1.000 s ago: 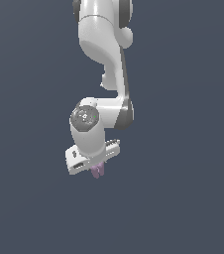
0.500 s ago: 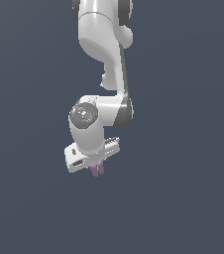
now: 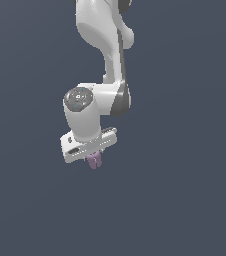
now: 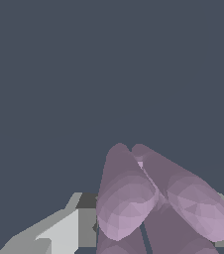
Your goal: Pick up the object and move it to a goal position.
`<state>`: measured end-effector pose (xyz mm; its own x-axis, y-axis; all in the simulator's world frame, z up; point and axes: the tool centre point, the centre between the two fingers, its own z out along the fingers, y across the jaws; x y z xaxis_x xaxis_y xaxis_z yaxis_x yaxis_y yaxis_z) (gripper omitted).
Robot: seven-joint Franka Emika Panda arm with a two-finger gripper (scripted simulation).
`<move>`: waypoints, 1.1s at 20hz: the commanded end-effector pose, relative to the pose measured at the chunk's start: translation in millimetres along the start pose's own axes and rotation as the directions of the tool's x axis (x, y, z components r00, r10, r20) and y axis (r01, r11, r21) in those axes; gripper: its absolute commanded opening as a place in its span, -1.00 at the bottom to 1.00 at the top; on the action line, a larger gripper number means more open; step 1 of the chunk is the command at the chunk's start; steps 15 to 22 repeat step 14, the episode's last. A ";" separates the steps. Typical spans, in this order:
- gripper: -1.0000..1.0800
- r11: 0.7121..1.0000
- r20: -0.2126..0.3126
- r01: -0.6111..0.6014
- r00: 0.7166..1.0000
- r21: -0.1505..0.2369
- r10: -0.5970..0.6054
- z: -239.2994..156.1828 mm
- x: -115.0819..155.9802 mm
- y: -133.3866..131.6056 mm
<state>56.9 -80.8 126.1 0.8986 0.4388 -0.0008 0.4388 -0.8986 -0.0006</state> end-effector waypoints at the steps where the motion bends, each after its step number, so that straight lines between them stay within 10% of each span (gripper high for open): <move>1: -1.00 1.000 -0.001 0.000 1.000 0.000 0.000 -9.4 -11.6 -0.1; 22: -1.00 1.000 -0.001 0.000 1.000 0.000 0.000 -33.5 -40.3 0.5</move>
